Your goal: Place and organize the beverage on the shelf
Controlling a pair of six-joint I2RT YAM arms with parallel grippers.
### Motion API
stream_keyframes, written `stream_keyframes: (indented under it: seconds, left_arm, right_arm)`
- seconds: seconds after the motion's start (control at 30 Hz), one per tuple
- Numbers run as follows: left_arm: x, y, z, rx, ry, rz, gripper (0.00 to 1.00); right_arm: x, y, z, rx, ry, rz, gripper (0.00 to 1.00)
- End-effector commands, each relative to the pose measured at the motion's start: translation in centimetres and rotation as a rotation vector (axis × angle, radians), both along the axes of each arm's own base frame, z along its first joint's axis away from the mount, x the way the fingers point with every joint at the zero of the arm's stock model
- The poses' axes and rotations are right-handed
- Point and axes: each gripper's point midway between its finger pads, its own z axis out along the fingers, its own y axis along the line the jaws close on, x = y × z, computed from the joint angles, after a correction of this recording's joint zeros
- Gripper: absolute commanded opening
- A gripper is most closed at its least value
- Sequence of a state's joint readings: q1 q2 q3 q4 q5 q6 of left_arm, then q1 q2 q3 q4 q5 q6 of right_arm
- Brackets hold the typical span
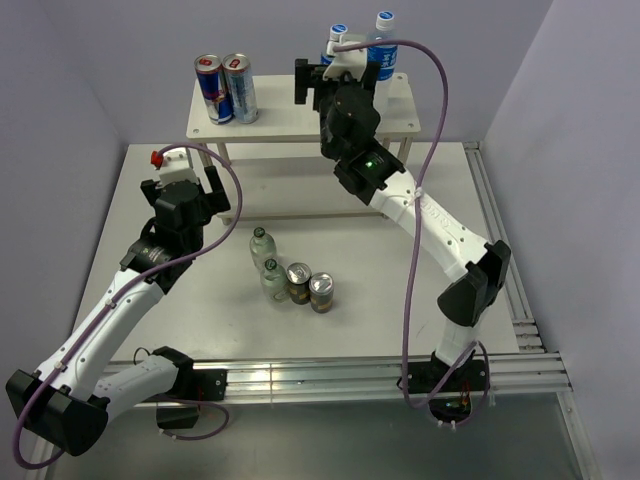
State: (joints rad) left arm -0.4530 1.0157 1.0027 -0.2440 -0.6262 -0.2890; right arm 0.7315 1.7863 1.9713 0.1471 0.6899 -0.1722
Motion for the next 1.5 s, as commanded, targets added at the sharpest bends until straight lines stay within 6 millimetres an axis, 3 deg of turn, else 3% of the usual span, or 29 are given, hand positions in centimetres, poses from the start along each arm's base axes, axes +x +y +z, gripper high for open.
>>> stream_keyframes:
  seconds: [0.0, 0.17, 0.3, 0.37, 0.4, 0.47, 0.5, 0.53, 0.57, 0.6, 0.7, 0.73, 0.8, 0.87, 0.93, 0.97, 1.1, 1.3, 1.47]
  left_arm:
    - [0.0, 0.4, 1.5, -0.011, -0.054, 0.014, 0.99]
    - [0.0, 0.5, 1.4, -0.009, -0.052, 0.017, 0.99]
    - [0.0, 0.5, 1.5, -0.009, -0.053, 0.019, 0.99]
    - [0.1, 0.4, 1.4, -0.01, -0.051, 0.016, 0.99]
    - [0.1, 0.4, 1.4, -0.011, -0.05, 0.014, 0.99]
    - [0.1, 0.3, 1.3, -0.011, -0.046, 0.012, 0.99]
    - [0.1, 0.3, 1.3, -0.013, -0.046, 0.009, 0.99]
    - [0.1, 0.3, 1.5, -0.013, -0.05, 0.009, 0.99]
    - [0.1, 0.3, 1.4, -0.013, -0.048, 0.012, 0.99]
    - [0.2, 0.3, 1.3, -0.014, -0.046, 0.009, 0.99]
    - [0.2, 0.1, 1.4, -0.018, -0.046, 0.001, 0.99]
    - [0.2, 0.1, 1.5, -0.018, -0.047, 0.002, 0.99]
    - [0.2, 0.2, 1.5, -0.017, -0.046, 0.005, 0.99]
    - [0.1, 0.2, 1.6, -0.019, -0.052, 0.005, 0.99]
    - [0.1, 0.2, 1.5, -0.019, -0.05, 0.005, 0.99]
    - [0.2, 0.3, 1.4, -0.017, -0.048, 0.008, 0.99]
    - [0.3, 0.1, 1.2, -0.016, -0.039, 0.002, 0.99]
    - [0.3, 0.0, 1.0, -0.018, -0.036, 0.002, 0.99]
    - [0.4, 0.0, 1.0, -0.018, -0.034, 0.0, 0.99]
  right_arm:
    - [-2.9, -1.6, 3.5, 0.098, -0.081, -0.002, 1.0]
    - [-4.3, -2.0, 2.1, 0.111, -0.055, -0.017, 1.0]
    - [-7.6, -3.2, -1.1, 0.127, 0.005, -0.049, 1.0]
    - [-9.7, -2.8, -3.1, 0.157, 0.045, -0.021, 1.0]
    - [-11.3, -3.4, -4.9, 0.153, 0.074, -0.006, 1.0]
    - [-14.1, -2.2, -7.6, 0.196, 0.129, 0.077, 1.0]
    - [-15.8, -2.6, -10.3, 0.17, 0.173, 0.108, 1.0]
    - [-16.9, -2.2, -11.7, 0.161, 0.198, 0.139, 1.0]
    - [-18.7, -1.1, -14.5, 0.148, 0.243, 0.18, 1.0]
    - [-19.8, -1.7, -16.1, 0.112, 0.285, 0.169, 1.0]
    - [-23.3, -0.6, -19.8, 0.094, 0.38, 0.212, 1.0]
    - [-24.1, -1.5, -21.4, 0.034, 0.414, 0.177, 1.0]
    - [-26.4, -1.0, -23.7, 0.039, 0.469, 0.22, 1.0]
    - [-27.8, -0.3, -25.3, 0.073, 0.507, 0.267, 1.0]
    - [-29.0, -0.7, -28.3, 0.039, 0.559, 0.27, 1.0]
    - [-29.3, -0.6, -29.2, 0.095, 0.585, 0.262, 1.0]
    - [-30.0, -0.3, -33.8, 0.033, 0.649, 0.267, 1.0]
    - [-29.8, 2.1, -36.7, -0.008, 0.648, 0.296, 1.0]
    - [-29.1, 2.8, -38.4, -0.034, 0.64, 0.295, 1.0]
